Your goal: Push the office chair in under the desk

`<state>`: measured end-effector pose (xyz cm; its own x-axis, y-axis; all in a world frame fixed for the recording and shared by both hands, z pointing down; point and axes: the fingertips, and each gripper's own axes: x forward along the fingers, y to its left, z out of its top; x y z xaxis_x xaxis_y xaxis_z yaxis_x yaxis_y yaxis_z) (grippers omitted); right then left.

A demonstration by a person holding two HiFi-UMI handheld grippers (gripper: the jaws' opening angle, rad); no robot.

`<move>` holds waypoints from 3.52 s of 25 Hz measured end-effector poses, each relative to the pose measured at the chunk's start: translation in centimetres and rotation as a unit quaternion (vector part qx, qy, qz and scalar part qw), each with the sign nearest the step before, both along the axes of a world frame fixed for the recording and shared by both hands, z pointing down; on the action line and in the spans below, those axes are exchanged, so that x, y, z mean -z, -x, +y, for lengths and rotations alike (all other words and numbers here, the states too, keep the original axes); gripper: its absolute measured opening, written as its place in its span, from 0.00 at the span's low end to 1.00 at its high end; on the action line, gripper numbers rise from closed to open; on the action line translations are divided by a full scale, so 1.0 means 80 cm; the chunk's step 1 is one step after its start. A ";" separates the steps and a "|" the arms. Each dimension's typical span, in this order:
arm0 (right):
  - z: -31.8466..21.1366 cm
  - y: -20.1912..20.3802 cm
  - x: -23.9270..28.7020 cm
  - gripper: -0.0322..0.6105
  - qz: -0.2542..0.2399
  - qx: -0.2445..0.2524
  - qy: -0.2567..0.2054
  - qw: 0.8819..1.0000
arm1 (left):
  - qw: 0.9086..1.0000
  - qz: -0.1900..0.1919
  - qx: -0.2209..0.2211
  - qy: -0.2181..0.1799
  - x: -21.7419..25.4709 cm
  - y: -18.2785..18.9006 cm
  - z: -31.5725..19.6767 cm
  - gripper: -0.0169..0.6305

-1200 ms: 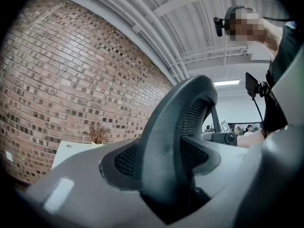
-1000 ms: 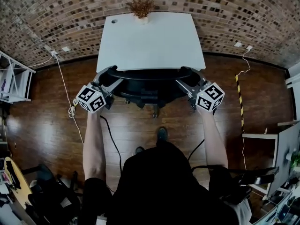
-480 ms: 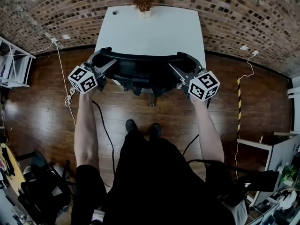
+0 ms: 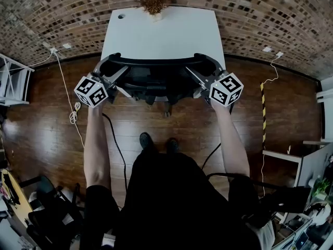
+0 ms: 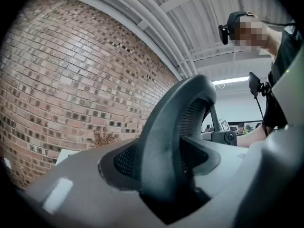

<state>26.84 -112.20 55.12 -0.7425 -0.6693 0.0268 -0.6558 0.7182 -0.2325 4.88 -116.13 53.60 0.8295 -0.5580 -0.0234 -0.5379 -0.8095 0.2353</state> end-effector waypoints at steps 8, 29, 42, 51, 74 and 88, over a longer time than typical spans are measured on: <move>0.047 -0.014 -0.002 0.44 -0.001 0.014 -0.025 1.000 | 0.999 0.032 0.014 -0.039 0.007 0.022 0.042 0.63; 0.413 0.071 -0.200 0.41 -0.416 0.007 0.150 0.897 | 0.987 0.135 -0.013 0.086 -0.207 0.092 0.483 0.48; 0.609 0.258 -0.091 0.39 -0.290 -0.002 0.152 0.945 | 0.978 0.203 -0.054 0.012 -0.099 0.200 0.643 0.46; 0.750 0.284 -0.016 0.35 -0.140 0.070 0.074 0.985 | 0.977 0.202 -0.036 -0.053 0.000 0.174 0.772 0.45; 0.837 0.172 0.095 0.06 -0.163 0.082 -0.014 0.983 | 0.985 0.105 -0.055 -0.124 0.119 0.042 0.883 0.44; 0.829 0.176 0.093 0.05 -0.144 0.062 -0.050 0.986 | 0.985 0.109 -0.057 -0.117 0.109 0.043 0.863 0.44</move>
